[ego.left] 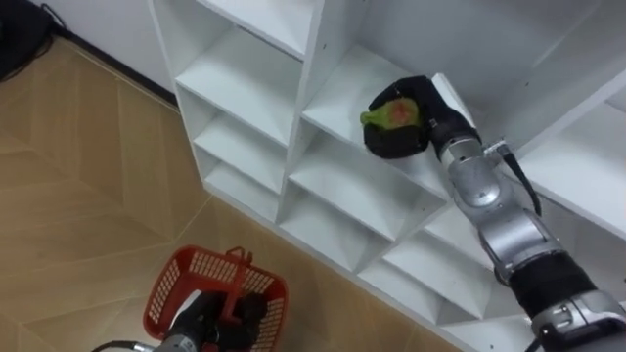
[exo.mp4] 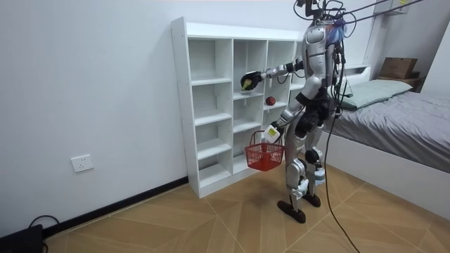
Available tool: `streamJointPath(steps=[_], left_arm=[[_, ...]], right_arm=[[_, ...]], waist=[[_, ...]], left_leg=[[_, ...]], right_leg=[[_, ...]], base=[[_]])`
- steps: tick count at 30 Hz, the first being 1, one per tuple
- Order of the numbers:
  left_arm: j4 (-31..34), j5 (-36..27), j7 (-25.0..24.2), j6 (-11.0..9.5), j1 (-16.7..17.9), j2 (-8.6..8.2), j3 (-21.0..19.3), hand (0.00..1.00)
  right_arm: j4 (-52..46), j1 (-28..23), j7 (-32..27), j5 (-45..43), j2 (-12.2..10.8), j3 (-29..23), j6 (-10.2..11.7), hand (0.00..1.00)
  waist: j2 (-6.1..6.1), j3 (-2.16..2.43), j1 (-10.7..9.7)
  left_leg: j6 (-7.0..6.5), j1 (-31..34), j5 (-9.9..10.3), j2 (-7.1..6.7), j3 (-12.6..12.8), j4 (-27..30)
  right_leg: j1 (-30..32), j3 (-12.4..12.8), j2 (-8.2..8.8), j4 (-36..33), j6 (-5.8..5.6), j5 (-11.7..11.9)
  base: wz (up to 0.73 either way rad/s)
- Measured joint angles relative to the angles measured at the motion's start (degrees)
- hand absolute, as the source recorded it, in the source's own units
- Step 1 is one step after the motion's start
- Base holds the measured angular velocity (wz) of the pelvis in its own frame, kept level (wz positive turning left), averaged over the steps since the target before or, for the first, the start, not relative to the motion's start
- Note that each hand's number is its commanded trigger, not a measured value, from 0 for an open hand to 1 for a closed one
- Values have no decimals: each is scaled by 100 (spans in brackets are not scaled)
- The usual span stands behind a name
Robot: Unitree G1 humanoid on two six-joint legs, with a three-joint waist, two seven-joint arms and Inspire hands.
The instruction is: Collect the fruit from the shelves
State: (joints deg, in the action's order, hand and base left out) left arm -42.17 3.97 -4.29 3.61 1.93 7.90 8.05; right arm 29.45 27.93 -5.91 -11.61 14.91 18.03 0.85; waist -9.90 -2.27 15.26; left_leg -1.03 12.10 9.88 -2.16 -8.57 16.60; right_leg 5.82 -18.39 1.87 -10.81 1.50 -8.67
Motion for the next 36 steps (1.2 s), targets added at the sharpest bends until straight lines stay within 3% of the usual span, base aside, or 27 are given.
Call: streamJointPath(steps=[4, 9, 16, 18, 23, 31, 36], left_arm=[[2, 23, 20, 1, 16, -23, 6, 100], [-15, -4, 13, -2, 7, -166, 6, 100], [-54, -267, 35, -128, 24, -172, 131, 100], [-33, -466, 36, -168, -3, -185, 196, 100], [-4, -471, 27, -253, -17, -202, 290, 100], [-63, -562, 7, -383, 17, -184, 415, 100], [-58, -615, 13, -535, 8, -172, 441, 100]], right_arm=[[-348, -164, 107, -30, -18, 79, -18, 100], [-1058, -889, 343, -58, -147, 84, -20, 100], [-1791, -1584, 606, -34, -257, 100, 18, 100], [-2019, -1873, 605, -35, -269, 117, 116, 100], [-2027, -2446, 613, -47, -263, 125, 115, 100], [-1523, -2652, 796, -212, -326, 320, 117, 100], [-1235, -2799, 858, -233, -364, 318, 241, 100]], waist=[[79, 28, -155], [281, 116, -268], [397, 95, -572], [495, 107, -720], [669, 158, -786], [733, 154, -956], [821, 142, -1050]], left_leg=[[-8, -123, 8, 33, 59, -27], [-11, -312, 12, 49, 221, -93], [-18, -474, 25, 136, 445, -96], [-25, -491, 41, 141, 466, -92], [-28, -638, 42, 144, 568, -132], [-35, -739, 44, 151, 792, -199], [-56, -642, 57, 158, 867, -197]], right_leg=[[-94, 43, -22, 10, 19, 14], [-194, 146, -10, -12, 27, 19], [-238, 410, -32, -95, 46, 32], [-268, 411, -30, -96, 48, 34], [-346, 508, -29, -90, 47, 34], [-333, 719, -53, -86, 45, 33], [-195, 778, -49, -101, 32, 39]], base=[[-7], [-14], [-18], [0], [-12], [-12], [-7]])
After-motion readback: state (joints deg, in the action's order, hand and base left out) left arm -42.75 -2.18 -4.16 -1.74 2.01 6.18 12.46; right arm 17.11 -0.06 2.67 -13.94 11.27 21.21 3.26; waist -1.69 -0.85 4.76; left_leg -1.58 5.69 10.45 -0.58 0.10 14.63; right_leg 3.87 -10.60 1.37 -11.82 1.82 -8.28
